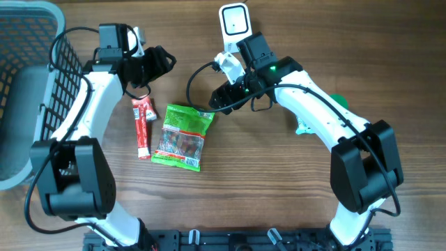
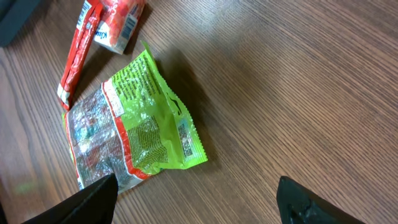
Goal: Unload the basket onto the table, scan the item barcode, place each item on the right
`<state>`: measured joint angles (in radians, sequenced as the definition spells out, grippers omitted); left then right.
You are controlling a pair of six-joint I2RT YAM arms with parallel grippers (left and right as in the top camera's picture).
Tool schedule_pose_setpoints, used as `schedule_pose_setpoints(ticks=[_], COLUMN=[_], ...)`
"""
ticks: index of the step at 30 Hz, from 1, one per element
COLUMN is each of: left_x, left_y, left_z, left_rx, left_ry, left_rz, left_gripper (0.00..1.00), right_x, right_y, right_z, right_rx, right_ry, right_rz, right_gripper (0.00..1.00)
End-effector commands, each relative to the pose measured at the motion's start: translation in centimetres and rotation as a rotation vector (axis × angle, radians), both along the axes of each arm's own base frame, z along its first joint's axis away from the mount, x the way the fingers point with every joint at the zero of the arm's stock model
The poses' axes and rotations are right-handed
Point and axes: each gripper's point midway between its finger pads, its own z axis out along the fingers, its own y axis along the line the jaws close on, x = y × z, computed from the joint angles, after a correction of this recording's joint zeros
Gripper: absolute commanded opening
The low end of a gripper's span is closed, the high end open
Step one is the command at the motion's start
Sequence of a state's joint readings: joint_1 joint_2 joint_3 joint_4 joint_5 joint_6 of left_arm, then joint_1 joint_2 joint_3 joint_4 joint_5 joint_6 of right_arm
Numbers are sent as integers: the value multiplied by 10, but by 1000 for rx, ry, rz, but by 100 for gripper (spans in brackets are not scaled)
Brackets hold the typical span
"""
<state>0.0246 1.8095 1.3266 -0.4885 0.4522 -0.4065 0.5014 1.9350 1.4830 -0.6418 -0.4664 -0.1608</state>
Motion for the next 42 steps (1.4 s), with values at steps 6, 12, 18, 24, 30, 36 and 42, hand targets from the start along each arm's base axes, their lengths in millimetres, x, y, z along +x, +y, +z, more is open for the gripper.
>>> schedule_pose_setpoints(ticks=[6,12,18,24,30,36,42], left_x=[-60,-145,-191,-201,-191,-183,-161], left_y=[7,-8,-5,9,7,6,-13], left_z=[69,-7,-61,-111,-115,-113,-112], left_rx=[-84,86,253,283,272,262,254], left_ry=[47,453,597,576,522,489,382], left_rz=[48,56,105,240,237,239,176], left_gripper=[4,4,4,4,4,4,4], right_x=[10,15,-1,-20,-13,-23,-7], right_y=[13,25,41,57,47,36,17], right_z=[5,-29,-57,-77,-93,-101,-88], right_rx=[75,100,169,148,28,-28,-44], right_ry=[-38,6,118,152,159,202,183], right_rz=[20,36,101,149,33,22,-45], right_gripper=[86,86,79,56,35,41,47])
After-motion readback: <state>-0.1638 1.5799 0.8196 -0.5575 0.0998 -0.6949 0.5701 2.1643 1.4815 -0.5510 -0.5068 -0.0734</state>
